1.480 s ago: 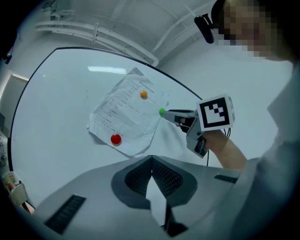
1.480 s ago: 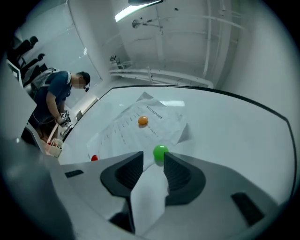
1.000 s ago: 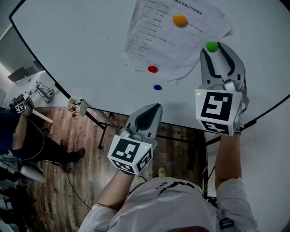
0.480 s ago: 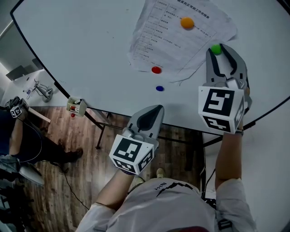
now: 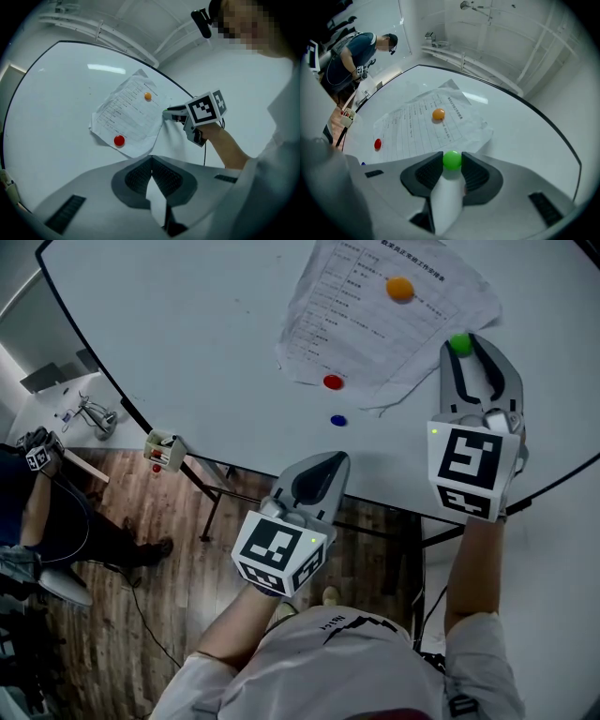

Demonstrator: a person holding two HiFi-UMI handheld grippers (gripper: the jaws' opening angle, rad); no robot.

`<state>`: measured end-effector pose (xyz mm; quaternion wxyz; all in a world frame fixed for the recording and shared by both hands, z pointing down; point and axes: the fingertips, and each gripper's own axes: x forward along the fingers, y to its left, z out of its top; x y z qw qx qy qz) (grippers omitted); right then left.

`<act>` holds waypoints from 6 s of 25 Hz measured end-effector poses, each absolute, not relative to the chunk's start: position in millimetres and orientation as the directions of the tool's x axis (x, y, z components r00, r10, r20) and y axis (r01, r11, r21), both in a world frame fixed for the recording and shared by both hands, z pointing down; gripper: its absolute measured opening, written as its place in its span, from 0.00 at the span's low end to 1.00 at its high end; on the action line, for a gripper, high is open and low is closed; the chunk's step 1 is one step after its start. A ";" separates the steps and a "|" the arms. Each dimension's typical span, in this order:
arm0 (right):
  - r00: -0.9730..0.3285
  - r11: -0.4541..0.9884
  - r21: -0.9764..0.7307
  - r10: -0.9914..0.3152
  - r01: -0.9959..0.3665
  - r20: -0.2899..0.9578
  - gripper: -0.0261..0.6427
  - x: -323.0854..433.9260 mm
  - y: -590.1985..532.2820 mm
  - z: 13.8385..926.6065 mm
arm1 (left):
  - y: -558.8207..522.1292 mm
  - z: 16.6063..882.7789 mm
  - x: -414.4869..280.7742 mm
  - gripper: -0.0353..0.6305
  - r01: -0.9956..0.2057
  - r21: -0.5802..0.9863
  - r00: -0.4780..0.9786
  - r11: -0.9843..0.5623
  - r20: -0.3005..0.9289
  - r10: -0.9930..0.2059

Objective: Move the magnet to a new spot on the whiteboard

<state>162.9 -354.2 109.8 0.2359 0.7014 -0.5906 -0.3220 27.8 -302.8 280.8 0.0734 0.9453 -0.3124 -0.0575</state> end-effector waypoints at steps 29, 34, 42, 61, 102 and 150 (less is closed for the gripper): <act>-0.098 0.031 0.418 -0.985 -0.908 -0.140 0.23 130.5 -280.0 189.8 | -267.3 279.9 25.9 0.07 -0.572 0.154 0.808 -0.805 -0.062 -0.586; -0.106 0.048 0.362 -0.984 -0.931 -0.143 0.23 128.6 -265.4 204.6 | -258.6 282.8 25.8 0.07 -0.565 0.155 0.813 -0.810 -0.060 -0.579; -0.140 0.097 0.323 -0.984 -0.941 -0.113 0.23 114.6 -247.8 242.1 | -250.6 289.8 21.8 0.07 -0.578 0.126 0.808 -0.806 -0.052 -0.587; -0.126 0.108 0.267 -0.990 -0.958 -0.054 0.23 110.9 -249.8 289.9 | -253.8 299.2 20.2 0.07 -0.569 0.183 0.804 -0.801 -0.077 -0.589; 0.068 -0.081 0.283 -0.996 -0.956 -0.059 0.24 155.1 -353.0 342.8 | -311.4 341.2 14.2 0.07 -0.607 0.192 0.789 -0.771 0.028 -0.614; 0.099 -0.099 0.162 -0.995 -0.982 -0.005 0.24 140.3 -299.0 359.5 | -279.7 349.0 -0.7 0.07 -0.582 0.206 0.808 -0.787 0.032 -0.589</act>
